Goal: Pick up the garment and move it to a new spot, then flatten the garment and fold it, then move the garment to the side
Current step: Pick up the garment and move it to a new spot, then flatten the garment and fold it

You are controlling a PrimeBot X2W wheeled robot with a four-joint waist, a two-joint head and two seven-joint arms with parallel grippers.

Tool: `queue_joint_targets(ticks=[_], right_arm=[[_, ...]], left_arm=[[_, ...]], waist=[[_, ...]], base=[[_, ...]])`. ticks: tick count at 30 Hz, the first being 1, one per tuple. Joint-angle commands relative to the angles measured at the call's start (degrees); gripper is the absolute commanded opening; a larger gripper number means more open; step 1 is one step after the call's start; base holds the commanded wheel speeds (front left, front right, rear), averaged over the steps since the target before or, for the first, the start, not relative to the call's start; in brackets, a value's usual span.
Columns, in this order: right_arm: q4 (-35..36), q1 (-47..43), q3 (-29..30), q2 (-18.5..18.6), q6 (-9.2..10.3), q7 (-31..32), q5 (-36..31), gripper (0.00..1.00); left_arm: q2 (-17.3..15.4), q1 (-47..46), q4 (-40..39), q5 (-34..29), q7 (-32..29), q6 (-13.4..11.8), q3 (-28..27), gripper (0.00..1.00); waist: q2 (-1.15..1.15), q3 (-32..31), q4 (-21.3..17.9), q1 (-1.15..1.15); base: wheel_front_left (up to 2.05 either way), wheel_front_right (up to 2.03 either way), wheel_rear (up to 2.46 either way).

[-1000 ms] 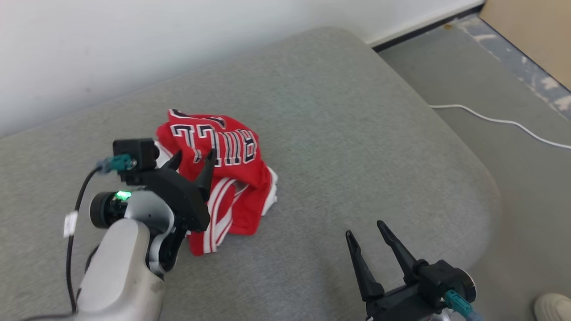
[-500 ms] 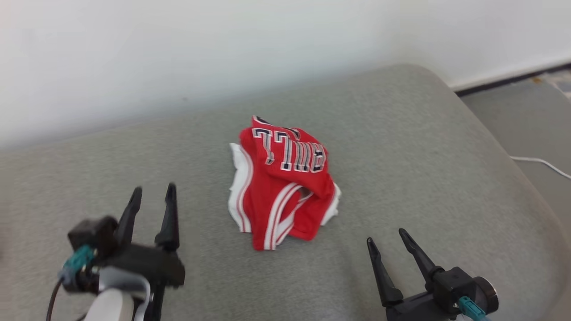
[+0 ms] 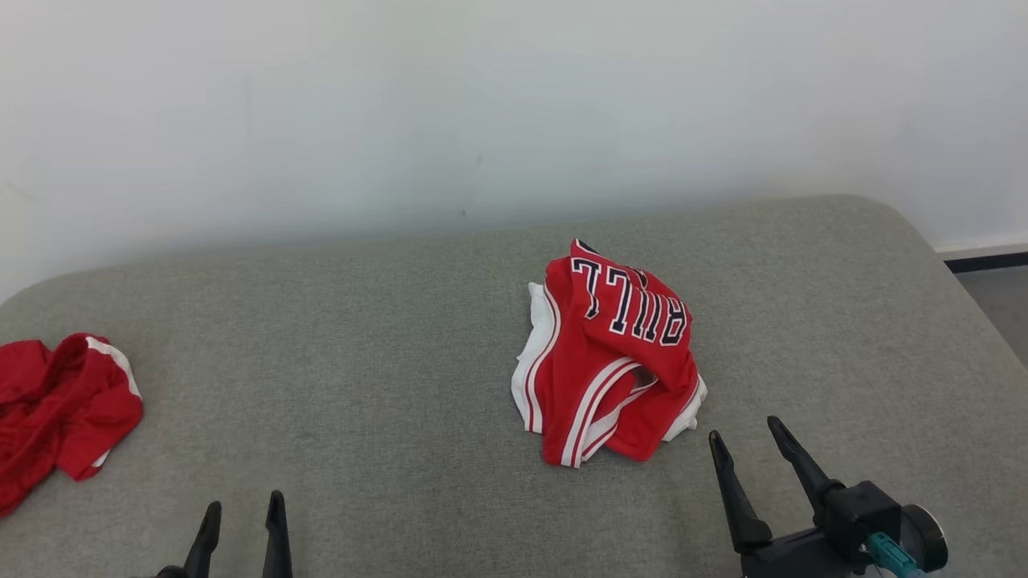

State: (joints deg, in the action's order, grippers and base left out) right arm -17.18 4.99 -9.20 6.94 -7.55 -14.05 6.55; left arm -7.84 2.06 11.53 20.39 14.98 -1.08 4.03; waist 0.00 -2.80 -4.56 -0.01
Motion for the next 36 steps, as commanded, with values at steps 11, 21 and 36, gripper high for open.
queue_joint_targets(ticks=[11,21,36], right_arm=[[-2.37,-1.15,-0.11,1.9,0.12,-0.34,2.53,1.0],[-3.13,-1.14,0.42,1.59,0.12,-0.65,2.42,1.0],[-6.26,3.45,-1.69,-0.07,0.12,4.94,4.61,1.0]], left_arm=[[0.92,5.95,-5.04,-3.23,0.22,1.02,-3.32,1.0],[1.7,6.06,-4.82,-4.43,0.23,2.42,-4.2,1.0],[2.78,5.24,-5.24,-5.69,0.23,3.04,-4.46,1.0]], waist=[[0.0,-1.65,2.17,0.01],[0.0,-1.75,1.08,0.01],[0.0,-0.48,1.7,0.01]], base=[[0.0,0.0,0.0],[0.0,0.0,0.0],[0.0,0.0,0.0]])
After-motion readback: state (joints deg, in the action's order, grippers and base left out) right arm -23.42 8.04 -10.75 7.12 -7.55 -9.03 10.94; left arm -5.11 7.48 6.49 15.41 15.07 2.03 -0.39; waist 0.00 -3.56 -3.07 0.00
